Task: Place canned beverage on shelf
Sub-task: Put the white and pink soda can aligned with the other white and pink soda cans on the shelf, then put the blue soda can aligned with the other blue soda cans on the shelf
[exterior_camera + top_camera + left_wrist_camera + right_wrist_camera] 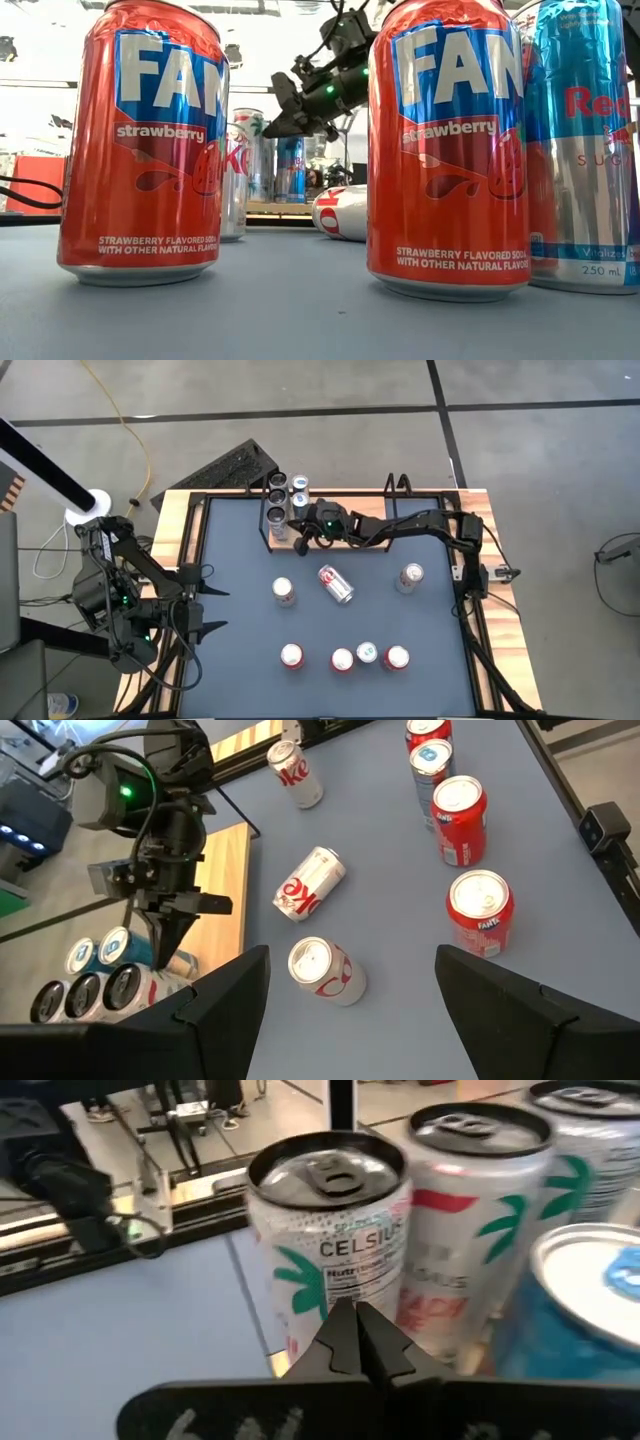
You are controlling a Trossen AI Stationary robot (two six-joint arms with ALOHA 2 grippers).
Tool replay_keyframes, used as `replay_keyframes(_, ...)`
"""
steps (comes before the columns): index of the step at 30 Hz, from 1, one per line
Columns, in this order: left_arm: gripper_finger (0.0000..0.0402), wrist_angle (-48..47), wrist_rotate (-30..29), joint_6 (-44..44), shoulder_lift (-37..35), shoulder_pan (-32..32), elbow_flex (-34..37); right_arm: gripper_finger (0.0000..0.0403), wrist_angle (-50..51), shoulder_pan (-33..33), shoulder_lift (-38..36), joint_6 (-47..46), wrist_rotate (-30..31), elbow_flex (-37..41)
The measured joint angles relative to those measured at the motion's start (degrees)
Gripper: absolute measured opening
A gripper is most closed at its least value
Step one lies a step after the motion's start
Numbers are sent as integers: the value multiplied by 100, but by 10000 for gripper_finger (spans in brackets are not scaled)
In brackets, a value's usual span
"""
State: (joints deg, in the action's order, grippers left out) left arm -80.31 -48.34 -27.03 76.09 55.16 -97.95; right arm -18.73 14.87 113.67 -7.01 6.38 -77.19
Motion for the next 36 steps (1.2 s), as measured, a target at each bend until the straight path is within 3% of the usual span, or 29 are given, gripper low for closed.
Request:
replay_keyframes(12, 275, 2, -39, 10, 0, 0, 0, 0, 27, 125, 0, -2, -1, 0)
replay_keyframes(22, 275, 0, -39, 57, 0, 0, 0, 0, 322, -295, -68, -18, 211, 2)
replay_keyframes(36, 275, 27, -153, 34, 0, 0, 0, 0, 3, -23, -68, 34, 140, 0)
